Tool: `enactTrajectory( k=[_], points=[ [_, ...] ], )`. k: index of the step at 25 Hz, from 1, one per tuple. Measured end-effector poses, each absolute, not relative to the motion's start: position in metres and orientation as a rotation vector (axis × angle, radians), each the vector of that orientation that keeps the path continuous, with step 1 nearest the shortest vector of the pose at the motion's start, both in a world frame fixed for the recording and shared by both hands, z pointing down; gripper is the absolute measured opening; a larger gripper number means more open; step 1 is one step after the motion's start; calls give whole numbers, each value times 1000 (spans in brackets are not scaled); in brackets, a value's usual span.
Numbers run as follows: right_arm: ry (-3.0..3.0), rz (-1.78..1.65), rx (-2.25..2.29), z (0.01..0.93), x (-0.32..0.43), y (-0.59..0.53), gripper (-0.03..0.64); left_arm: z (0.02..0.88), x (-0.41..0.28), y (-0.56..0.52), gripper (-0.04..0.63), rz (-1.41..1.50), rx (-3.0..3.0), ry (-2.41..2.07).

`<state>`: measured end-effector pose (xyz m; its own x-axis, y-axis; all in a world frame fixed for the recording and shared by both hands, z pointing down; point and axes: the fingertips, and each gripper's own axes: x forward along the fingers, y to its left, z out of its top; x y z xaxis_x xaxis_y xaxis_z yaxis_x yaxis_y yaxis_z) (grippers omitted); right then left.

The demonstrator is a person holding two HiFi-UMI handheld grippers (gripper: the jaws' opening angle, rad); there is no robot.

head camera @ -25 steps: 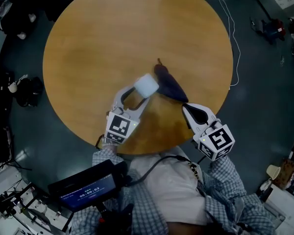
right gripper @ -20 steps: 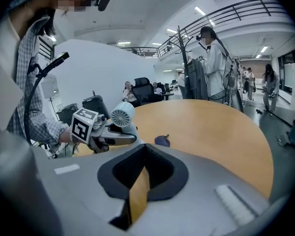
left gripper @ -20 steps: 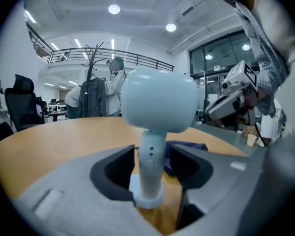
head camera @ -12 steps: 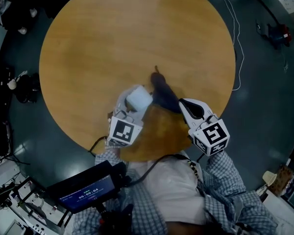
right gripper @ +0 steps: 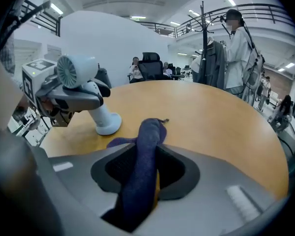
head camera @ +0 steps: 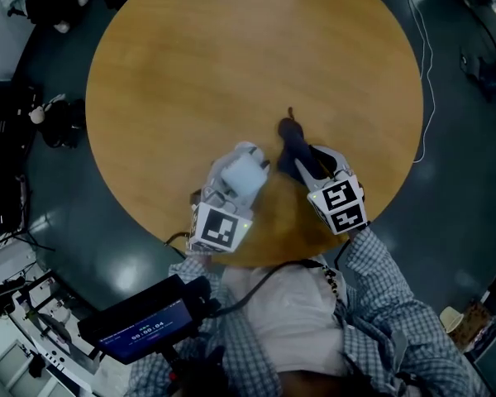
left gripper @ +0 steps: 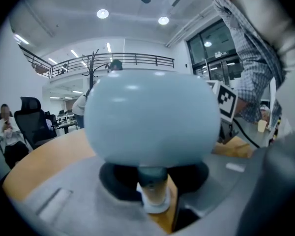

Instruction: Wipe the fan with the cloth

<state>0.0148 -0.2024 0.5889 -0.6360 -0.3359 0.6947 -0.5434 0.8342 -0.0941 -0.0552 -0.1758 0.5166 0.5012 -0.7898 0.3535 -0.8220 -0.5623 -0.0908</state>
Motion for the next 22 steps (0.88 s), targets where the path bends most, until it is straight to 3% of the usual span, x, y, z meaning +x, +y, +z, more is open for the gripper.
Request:
enactTrajectory(
  k=[4, 10, 17, 22],
  points=[
    [-2327, 395, 637, 591, 14, -202, 89, 511, -59, -173, 129, 548, 2633, -1461],
    [-2561, 312, 695, 481, -11, -210, 87, 469, -60, -164, 129, 504, 2682, -1467],
    [-2815, -104, 475, 325, -69, -147, 87, 410, -63, -157, 129, 449, 2692, -1593],
    [-2832, -295, 299, 276, -85, -80, 86, 389, -75, -145, 129, 405, 2698, -1643]
  ],
)
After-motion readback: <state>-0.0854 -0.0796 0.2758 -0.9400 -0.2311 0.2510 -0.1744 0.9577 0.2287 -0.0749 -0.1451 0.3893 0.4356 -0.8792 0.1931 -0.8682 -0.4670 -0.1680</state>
